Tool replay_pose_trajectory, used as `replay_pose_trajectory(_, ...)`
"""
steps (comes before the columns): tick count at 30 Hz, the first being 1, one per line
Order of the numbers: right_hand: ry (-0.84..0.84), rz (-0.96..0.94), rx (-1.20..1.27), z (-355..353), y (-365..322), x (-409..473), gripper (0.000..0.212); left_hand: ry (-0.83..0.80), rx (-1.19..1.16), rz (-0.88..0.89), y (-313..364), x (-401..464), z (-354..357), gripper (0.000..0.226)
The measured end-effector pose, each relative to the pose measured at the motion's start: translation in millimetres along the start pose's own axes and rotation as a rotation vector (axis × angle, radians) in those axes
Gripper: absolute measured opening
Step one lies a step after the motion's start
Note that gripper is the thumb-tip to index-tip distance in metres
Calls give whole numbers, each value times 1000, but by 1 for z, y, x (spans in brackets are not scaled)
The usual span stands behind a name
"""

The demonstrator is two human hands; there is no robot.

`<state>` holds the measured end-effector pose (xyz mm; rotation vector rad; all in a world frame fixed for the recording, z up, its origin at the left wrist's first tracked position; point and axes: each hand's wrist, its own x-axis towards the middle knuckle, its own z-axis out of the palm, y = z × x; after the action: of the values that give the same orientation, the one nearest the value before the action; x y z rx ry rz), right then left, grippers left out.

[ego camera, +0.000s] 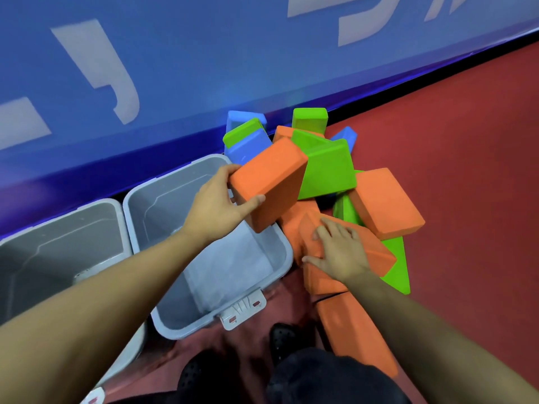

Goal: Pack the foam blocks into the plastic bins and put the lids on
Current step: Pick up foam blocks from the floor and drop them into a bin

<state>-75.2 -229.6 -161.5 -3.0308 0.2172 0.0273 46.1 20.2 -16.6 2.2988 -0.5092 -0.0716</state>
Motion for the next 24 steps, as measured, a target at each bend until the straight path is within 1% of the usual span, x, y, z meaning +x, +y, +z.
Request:
replay_pose_trajectory(2,35,62,-55,-7,-2,-3,64,18,1,-17,-5,-12,-12,72)
replay_pose_trajectory(6,-9,159,-168,-23,-12,-4,67,51,32,-71,-17,-37,-40,71)
replay_pose_trajectory(8,-39,219,-182,-33,-16,-5,63,72,45,-117,-25,-50,-55,71)
replay_pose_trajectory(10,-77,287,-191,-42,-16,-7,54,93,65,-171,-33,-64,-68,72)
replay_pose_trajectory(12,-122,352,-148,-47,-11,-9,52,111,93,-211,-42,-80,-79,73)
replay_pose_trajectory(14,-171,378,-74,-51,-5,-11,55,126,105,-230,-51,-94,-87,73)
replay_pose_trajectory(15,-171,381,-41,-52,-2,-11,55,130,106,-240,-54,-99,-91,73)
replay_pose_trajectory(20,-82,436,21,-51,0,-19,57,145,87,-275,-71,-118,-96,72)
replay_pose_trajectory(24,-33,458,77,-52,-1,-24,55,152,70,-294,-80,-123,-96,74)
